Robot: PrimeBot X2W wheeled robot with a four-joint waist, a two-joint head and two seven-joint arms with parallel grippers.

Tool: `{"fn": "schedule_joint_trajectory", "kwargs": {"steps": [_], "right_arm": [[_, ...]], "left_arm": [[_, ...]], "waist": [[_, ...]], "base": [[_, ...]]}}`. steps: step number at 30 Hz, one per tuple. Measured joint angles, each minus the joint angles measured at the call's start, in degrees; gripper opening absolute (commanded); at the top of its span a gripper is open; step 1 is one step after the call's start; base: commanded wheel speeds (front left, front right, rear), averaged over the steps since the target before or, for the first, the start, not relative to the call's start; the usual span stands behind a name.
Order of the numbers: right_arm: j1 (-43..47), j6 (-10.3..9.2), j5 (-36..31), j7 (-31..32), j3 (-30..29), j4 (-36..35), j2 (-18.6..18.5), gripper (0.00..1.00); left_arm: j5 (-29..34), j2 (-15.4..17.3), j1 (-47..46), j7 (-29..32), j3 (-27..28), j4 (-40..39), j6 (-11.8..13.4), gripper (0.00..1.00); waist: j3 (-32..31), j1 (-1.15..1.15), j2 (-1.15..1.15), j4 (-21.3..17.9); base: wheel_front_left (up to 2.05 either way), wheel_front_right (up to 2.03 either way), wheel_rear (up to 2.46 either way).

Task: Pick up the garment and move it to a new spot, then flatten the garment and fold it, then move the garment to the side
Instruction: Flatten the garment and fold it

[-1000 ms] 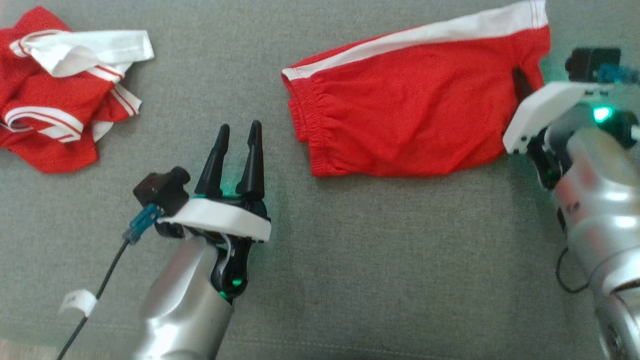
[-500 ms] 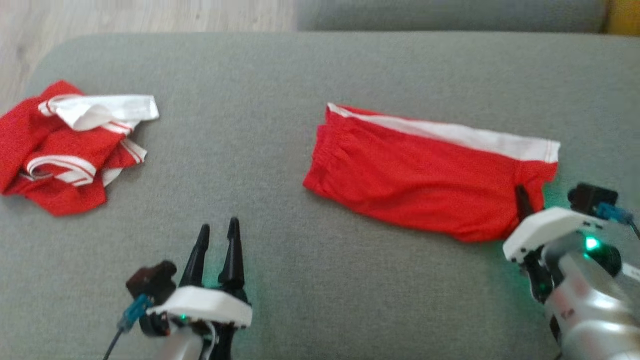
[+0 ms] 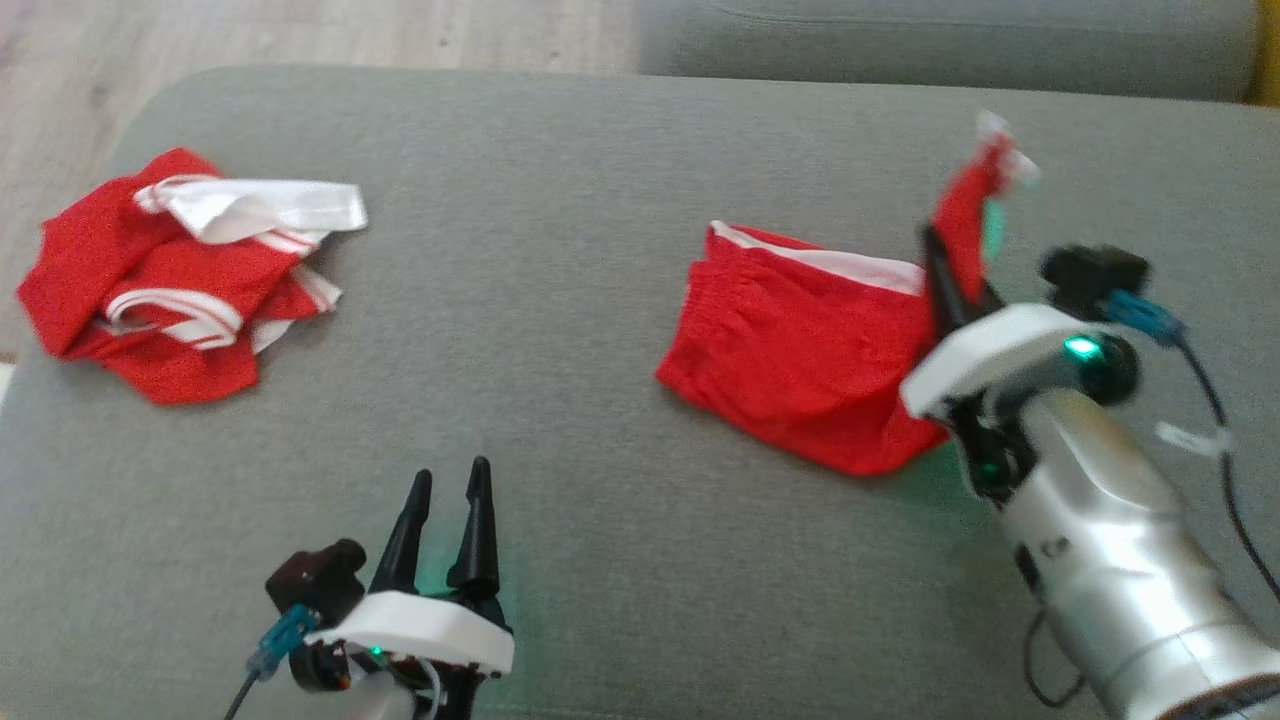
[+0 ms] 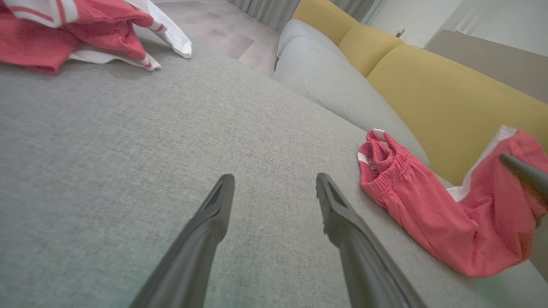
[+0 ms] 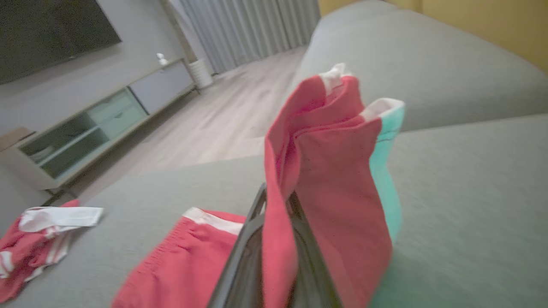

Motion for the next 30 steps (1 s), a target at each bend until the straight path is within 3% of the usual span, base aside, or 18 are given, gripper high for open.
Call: {"fn": "schedule_joint_trajectory", "kwargs": {"steps": [5, 6, 7, 11, 14, 19, 25, 26, 30], "right_arm": [[-3.08, 0.0, 0.85, 0.53, 4.83, -0.47, 3.26, 0.0], [-3.05, 0.0, 1.65, 0.88, 6.44, 0.6, 4.14, 0.39], [-2.87, 0.0, 2.36, 1.03, 7.21, 0.88, 4.32, 1.0], [-1.25, 0.0, 7.66, 1.16, 13.79, -2.99, 4.28, 1.0], [0.04, 0.0, 10.36, 0.92, 18.13, -5.53, 4.98, 1.0], [1.15, 0.0, 9.16, -0.46, 18.41, -4.46, 4.87, 1.0], [4.81, 0.0, -3.77, -0.59, 1.19, -8.65, 2.03, 1.0], [8.4, 0.0, -8.99, -0.69, -5.44, -10.63, 1.41, 1.0], [17.05, 0.0, -18.3, -0.68, -15.06, -14.28, 2.49, 1.0]], "left_arm": [[-0.26, 0.09, -0.02, 0.0, -1.86, 0.66, 0.0, 1.0], [-0.26, 0.04, -0.02, 0.0, -2.31, 0.94, 0.0, 1.0], [-0.26, 0.07, -0.02, 0.0, -2.57, 1.05, 0.0, 1.0], [-0.19, 0.14, -0.02, 0.0, -2.82, 1.33, 0.0, 1.0], [1.08, 0.23, -0.02, 0.0, -1.85, 1.24, 0.0, 1.0], [5.02, 0.22, 0.03, 0.0, 1.43, -0.26, 0.0, 1.0], [12.76, 0.2, 0.66, 0.0, 7.37, -3.03, 0.0, 1.0], [15.11, 0.21, 1.63, 0.0, 8.65, -4.07, 0.02, 1.0], [19.4, 0.21, 4.16, 0.0, 10.17, -5.12, 0.62, 1.0]], "waist": [[0.05, 0.0, 0.0, 3.67], [0.08, 0.0, 0.0, 5.29], [0.09, 0.0, 0.0, 6.06], [-0.17, 0.0, 0.0, 8.06], [-0.55, 0.0, 0.0, 7.26], [-1.4, 0.0, 0.0, 3.78], [-2.61, 0.0, 0.0, -1.21], [-3.13, 0.0, 0.0, -2.63], [-4.48, 0.0, 0.0, -4.92]], "base": [[0.0, 0.0, 0.0], [0.0, 0.0, 0.0], [0.0, 0.0, 0.0], [0.0, 0.0, 0.0], [0.0, 0.0, 0.0], [0.0, 0.0, 0.0], [0.0, 0.0, 0.0], [0.0, 0.0, 0.0], [0.0, 0.0, 0.0]]}}
